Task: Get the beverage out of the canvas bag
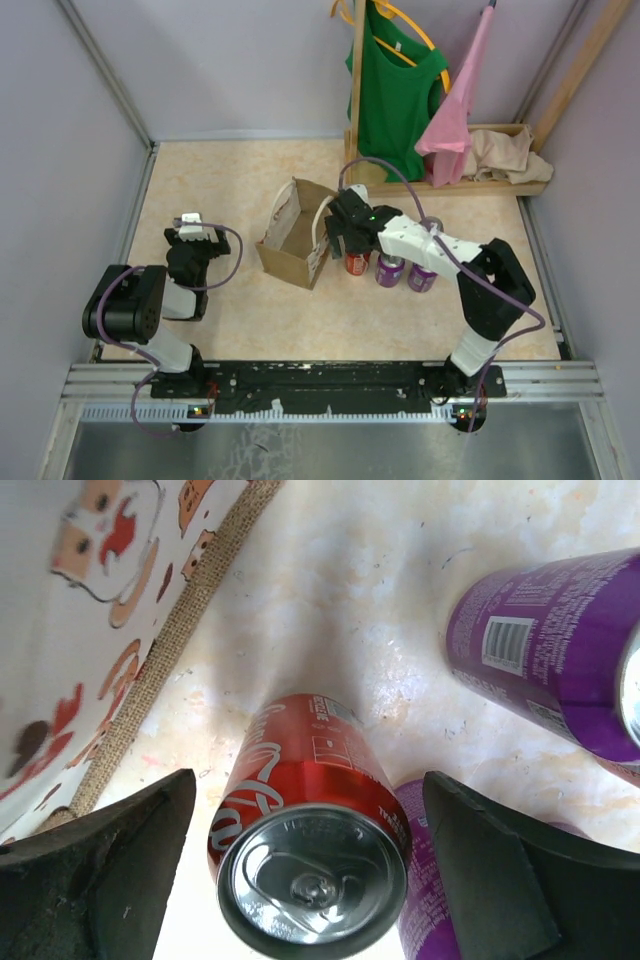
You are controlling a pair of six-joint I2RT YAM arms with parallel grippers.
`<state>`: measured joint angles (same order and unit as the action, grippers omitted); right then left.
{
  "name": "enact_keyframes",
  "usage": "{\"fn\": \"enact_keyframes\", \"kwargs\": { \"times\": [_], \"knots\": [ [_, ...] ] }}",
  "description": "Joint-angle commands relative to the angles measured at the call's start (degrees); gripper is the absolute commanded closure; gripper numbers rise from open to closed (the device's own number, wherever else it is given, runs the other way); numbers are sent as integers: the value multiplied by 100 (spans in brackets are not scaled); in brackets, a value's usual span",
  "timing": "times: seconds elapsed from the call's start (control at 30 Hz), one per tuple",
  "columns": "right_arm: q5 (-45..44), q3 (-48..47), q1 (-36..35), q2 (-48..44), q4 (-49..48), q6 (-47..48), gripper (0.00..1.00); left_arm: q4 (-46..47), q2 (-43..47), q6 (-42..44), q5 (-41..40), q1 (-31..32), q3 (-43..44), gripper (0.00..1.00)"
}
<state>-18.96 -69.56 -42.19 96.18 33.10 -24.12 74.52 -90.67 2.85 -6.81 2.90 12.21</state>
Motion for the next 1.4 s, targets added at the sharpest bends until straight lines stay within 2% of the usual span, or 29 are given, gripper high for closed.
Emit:
{"fn": "enact_keyframes", "kwargs": {
  "times": [0.0,0.2,0.3,0.43,0.67,0.8,0.9,1.37],
  "knots": [
    [-210,-505,27,-595,100,130,6,98,-74,31,24,34,71,0],
    [-618,-779,26,-1385,197,298,6,98,-69,31,29,31,71,0],
    [-1220,-731,34,-1897,176,335,1,104,-69,31,25,27,63,0],
    [-1993,-399,284,-2568,194,262,1,106,-64,24,29,27,62,0],
    [-1946,800,1923,-3936,-107,-176,1,102,-64,30,28,30,67,0],
    [-1502,1375,3086,-4340,-286,-251,1,106,-64,25,24,28,62,0],
    [-1573,1842,3507,-4553,-554,-238,1,109,-65,29,24,34,62,0],
    [-2103,2923,3553,-5271,-1443,-602,1,97,-74,29,30,33,73,0]
  ]
}}
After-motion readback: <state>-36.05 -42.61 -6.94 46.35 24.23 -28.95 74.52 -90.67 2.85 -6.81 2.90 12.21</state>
